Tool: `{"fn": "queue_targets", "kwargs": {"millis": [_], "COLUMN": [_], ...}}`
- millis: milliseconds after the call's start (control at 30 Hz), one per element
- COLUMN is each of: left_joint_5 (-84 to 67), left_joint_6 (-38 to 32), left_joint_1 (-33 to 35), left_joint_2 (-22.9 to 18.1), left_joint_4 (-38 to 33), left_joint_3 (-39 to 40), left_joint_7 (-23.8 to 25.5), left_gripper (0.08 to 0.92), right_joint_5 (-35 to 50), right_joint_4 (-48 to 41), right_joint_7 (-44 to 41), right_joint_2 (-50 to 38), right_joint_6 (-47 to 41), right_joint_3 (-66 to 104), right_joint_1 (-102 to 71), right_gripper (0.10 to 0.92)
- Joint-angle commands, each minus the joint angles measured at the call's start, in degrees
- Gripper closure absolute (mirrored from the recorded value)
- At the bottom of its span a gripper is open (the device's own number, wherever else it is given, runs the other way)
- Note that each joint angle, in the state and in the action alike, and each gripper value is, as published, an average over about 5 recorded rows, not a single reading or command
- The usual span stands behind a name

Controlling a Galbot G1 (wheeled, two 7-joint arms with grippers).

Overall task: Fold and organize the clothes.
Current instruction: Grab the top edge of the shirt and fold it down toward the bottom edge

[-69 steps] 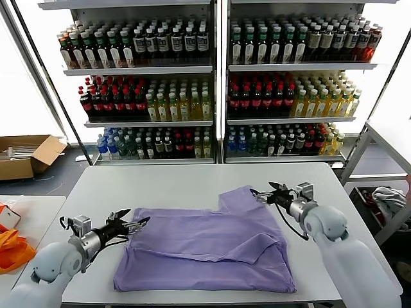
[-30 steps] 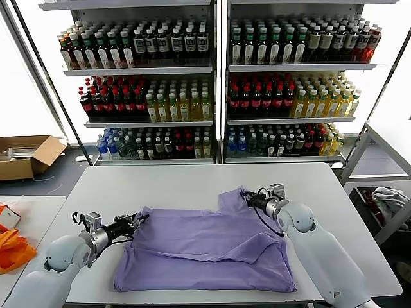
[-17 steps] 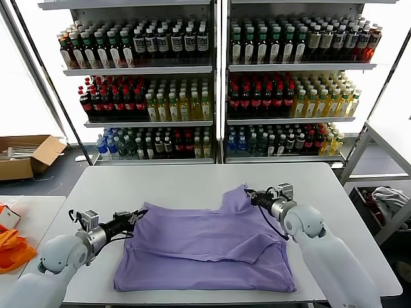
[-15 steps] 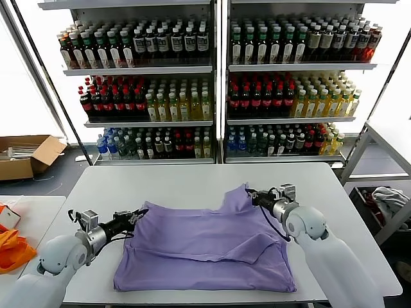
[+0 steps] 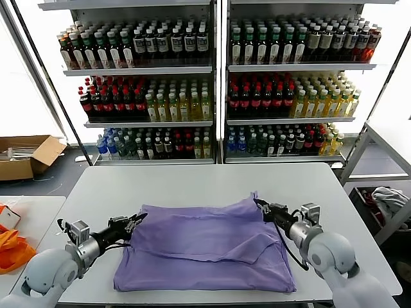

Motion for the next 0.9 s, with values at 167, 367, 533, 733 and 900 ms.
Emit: {"fn": "queue_targets", "kwargs": {"millis": [167, 367, 533, 733, 900], "left_joint_5": [0.2, 1.8, 6.4, 8.1, 7.0], "left_joint_6": [-0.6, -1.5, -1.6, -0.6, 0.7], "left_joint_1": [16.6, 19.8, 21.6, 22.0, 22.3], "left_joint_2": [-0.1, -0.2, -1.0, -2.8, -4.0], "left_joint_4": [-8.4, -8.2, -7.9, -9.7, -11.9], "left_joint_3": [-10.7, -12.2, -11.7, -13.6, -16.7], "left_joint_7": [-0.3, 0.1, 0.0, -1.0, -4.2], "left_gripper": [0.912, 0.912, 0.912, 0.824, 0.685], "right_joint_5": [-1.1, -3.9, -7.2, -10.6, -12.5], "right_joint_4": [16.0, 17.4, 16.7, 15.3, 12.9], "right_joint_7": [-0.4, -0.8, 1.3, 0.6, -2.8], "right_joint_2": [0.9, 2.9, 3.8, 4.4, 5.5], "right_joint_6": [1.4, 2.1, 3.2, 10.6, 20.3], "right_joint_3": [12.9, 13.8, 11.8, 11.9, 13.2], "right_joint_1": [-27.5, -34.5, -35.9, -32.7, -28.4], "right_gripper": [0.918, 0.918, 0.916, 0.801, 0.653]}}
